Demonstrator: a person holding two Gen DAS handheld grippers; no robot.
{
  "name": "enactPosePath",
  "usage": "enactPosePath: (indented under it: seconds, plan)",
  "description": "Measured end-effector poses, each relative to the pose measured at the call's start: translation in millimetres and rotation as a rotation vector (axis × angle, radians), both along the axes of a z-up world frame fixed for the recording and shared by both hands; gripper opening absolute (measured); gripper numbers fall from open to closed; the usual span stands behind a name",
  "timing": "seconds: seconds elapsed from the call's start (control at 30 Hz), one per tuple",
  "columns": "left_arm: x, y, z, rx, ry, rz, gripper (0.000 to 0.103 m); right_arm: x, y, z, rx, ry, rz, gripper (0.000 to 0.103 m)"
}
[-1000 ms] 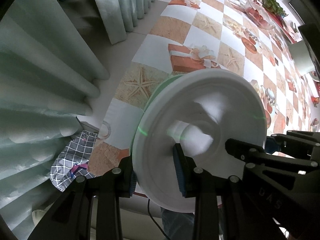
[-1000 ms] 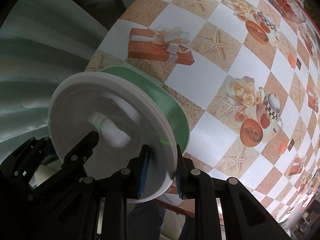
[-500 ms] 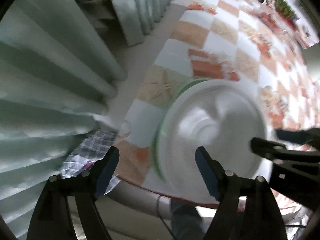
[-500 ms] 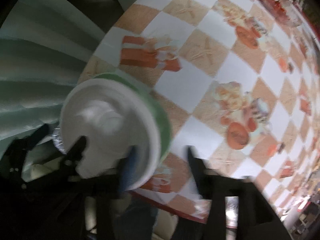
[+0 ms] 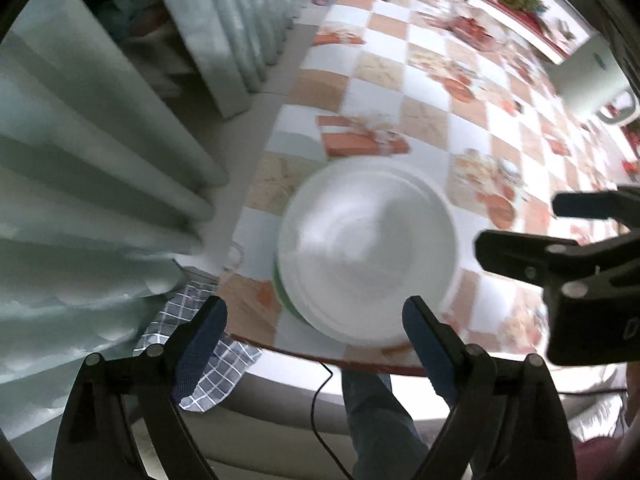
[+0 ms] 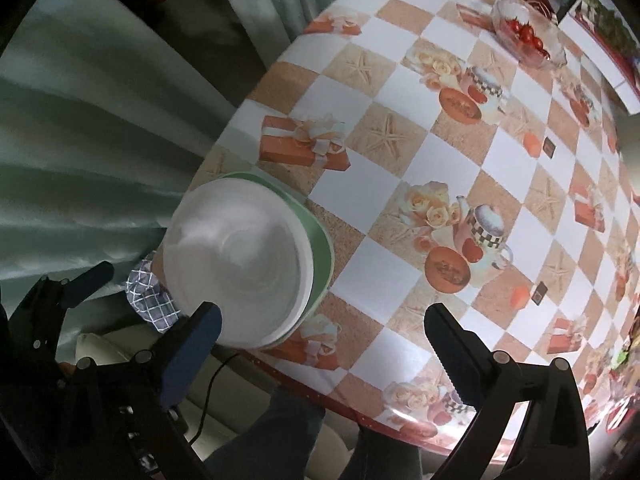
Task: Organize plates and bowls
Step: 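Open both grippers and withdraw them from the plate stack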
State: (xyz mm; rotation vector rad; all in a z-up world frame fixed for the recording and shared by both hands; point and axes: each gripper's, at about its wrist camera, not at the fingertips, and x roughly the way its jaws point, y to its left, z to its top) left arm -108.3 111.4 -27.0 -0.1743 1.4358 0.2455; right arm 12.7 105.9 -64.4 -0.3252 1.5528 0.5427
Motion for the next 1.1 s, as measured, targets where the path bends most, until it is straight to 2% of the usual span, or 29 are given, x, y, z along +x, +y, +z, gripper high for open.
enactPosePath:
  seconds: [0.17,0.57,1.1]
  plan:
    - [-8,-14,13,0.019,0.011,-0.058,0.091,-6,-3,7,-0.008,-0.005,-0.009,0.102]
    - [-17,-17,22,0.025,0.021,-0.007,0.091,-15,-1,10,-0.033,-0.003,0.014,0.102]
    - [-10,-26,34,0.058,0.017,-0.011,0.092,-17,2,17,-0.009,0.004,0.040,0.102]
